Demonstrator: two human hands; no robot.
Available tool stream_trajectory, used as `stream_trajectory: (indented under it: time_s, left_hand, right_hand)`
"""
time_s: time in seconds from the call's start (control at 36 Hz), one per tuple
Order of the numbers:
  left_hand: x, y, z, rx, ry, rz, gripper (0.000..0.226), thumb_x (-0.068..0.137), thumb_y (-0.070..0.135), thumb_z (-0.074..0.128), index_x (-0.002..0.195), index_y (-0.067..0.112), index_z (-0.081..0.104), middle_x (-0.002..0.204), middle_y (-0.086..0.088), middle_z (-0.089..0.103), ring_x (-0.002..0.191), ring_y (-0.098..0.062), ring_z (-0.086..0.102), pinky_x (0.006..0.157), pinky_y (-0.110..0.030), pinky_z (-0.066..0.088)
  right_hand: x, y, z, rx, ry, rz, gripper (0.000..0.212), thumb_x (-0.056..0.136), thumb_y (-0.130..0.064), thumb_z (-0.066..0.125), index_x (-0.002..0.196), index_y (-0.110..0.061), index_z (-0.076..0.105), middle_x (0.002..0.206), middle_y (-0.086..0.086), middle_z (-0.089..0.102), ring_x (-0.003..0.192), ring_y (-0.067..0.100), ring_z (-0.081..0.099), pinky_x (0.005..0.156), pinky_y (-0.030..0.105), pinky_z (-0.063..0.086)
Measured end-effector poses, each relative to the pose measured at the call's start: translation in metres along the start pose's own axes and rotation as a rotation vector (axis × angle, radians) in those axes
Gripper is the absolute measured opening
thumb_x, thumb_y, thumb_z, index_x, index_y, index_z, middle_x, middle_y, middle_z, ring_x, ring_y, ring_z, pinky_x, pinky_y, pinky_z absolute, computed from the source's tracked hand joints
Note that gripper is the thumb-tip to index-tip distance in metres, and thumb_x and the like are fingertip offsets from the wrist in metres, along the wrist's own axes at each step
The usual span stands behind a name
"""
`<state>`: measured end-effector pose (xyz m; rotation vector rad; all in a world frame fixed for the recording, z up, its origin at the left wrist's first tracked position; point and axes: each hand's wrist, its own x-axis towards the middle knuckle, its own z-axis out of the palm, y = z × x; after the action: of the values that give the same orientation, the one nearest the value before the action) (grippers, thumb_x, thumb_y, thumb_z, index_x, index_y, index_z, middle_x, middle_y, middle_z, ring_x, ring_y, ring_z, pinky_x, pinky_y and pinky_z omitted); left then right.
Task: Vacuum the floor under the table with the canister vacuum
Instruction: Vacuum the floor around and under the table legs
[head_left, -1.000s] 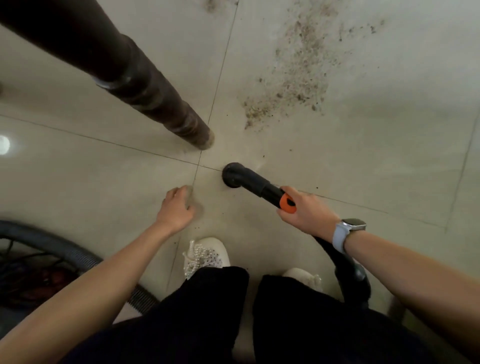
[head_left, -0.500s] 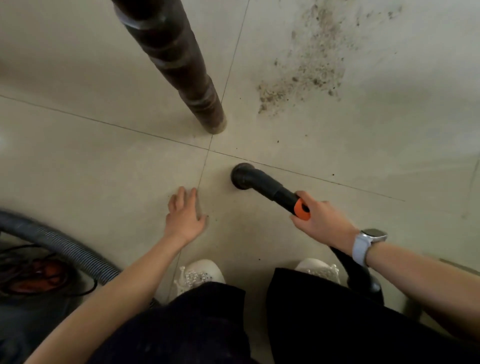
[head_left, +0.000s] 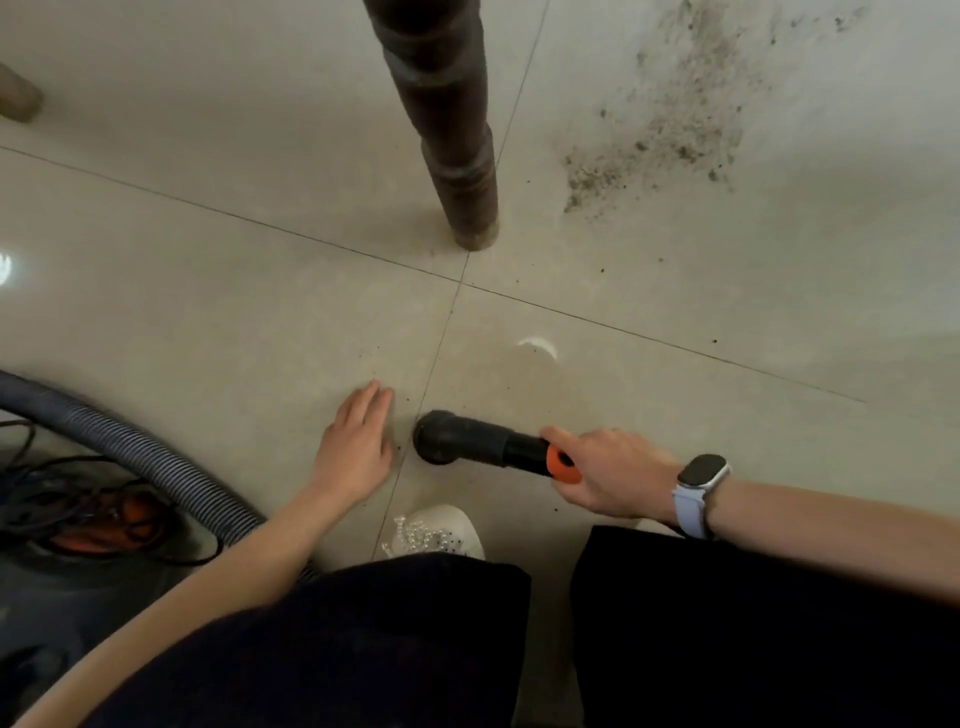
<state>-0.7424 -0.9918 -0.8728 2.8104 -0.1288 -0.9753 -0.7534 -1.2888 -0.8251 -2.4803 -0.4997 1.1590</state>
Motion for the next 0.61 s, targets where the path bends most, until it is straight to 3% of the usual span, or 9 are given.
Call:
stream_trajectory:
  time_s: [0.11, 0.17, 0.22, 0.36, 0.5, 0.61]
  left_hand:
    - [-0.009, -0.003, 0.009, -0.049, 0.024, 0.017, 0.064, 0.090, 0.012, 0.053, 0.148, 0.004, 0.027, 0.157, -0.014, 0.018, 0.145, -0.032, 0.015, 0.111, -0.051, 0.032]
    - [-0.012, -0.004, 0.010, -0.065, 0.021, 0.018, 0.063, 0.091, 0.012, 0.052, 0.148, 0.004, 0.026, 0.157, -0.014, 0.018, 0.145, -0.032, 0.015, 0.112, -0.050, 0.031]
    - [-0.015, -0.007, 0.010, -0.066, 0.030, 0.024, 0.064, 0.091, 0.011, 0.052, 0.149, 0.005, 0.026, 0.157, -0.014, 0.018, 0.144, -0.032, 0.016, 0.112, -0.048, 0.031]
    - [-0.022, -0.017, 0.013, -0.065, 0.038, 0.006, 0.062, 0.090, 0.010, 0.052, 0.148, 0.006, 0.030, 0.156, -0.013, 0.021, 0.143, -0.029, 0.019, 0.110, -0.045, 0.033]
    - [-0.027, -0.023, 0.021, -0.090, 0.048, 0.029, 0.058, 0.091, 0.010, 0.052, 0.146, 0.004, 0.034, 0.154, -0.012, 0.028, 0.141, -0.031, 0.025, 0.111, -0.045, 0.034]
    - [-0.031, -0.034, 0.024, -0.077, 0.066, 0.015, 0.057, 0.086, 0.004, 0.055, 0.141, 0.000, 0.042, 0.149, -0.017, 0.037, 0.136, -0.036, 0.035, 0.105, -0.051, 0.040]
  right_hand:
    - [0.014, 0.027, -0.027, 0.099, 0.234, 0.224, 0.046, 0.089, -0.036, 0.052, 0.132, -0.027, 0.040, 0.091, 0.012, 0.064, 0.082, 0.036, 0.062, 0.068, 0.035, 0.049]
    - [0.015, 0.030, -0.035, 0.116, 0.282, 0.250, 0.049, 0.088, -0.035, 0.054, 0.134, -0.026, 0.038, 0.085, 0.009, 0.062, 0.073, 0.030, 0.060, 0.064, 0.035, 0.050]
    - [0.011, 0.017, -0.028, 0.085, 0.227, 0.204, 0.047, 0.089, -0.035, 0.053, 0.133, -0.026, 0.038, 0.082, 0.005, 0.059, 0.068, 0.026, 0.058, 0.060, 0.032, 0.048]
    - [0.004, -0.017, 0.003, 0.003, 0.021, 0.016, 0.042, 0.089, -0.037, 0.051, 0.129, -0.026, 0.040, 0.088, 0.005, 0.062, 0.081, 0.030, 0.063, 0.063, 0.031, 0.045]
    - [0.023, 0.003, -0.033, 0.018, 0.224, 0.167, 0.050, 0.090, -0.038, 0.052, 0.136, -0.028, 0.036, 0.084, 0.005, 0.054, 0.082, 0.033, 0.061, 0.065, 0.032, 0.044]
    - [0.020, -0.019, -0.024, -0.042, 0.160, 0.070, 0.043, 0.091, -0.037, 0.050, 0.131, -0.025, 0.040, 0.091, 0.007, 0.063, 0.081, 0.031, 0.062, 0.064, 0.032, 0.046]
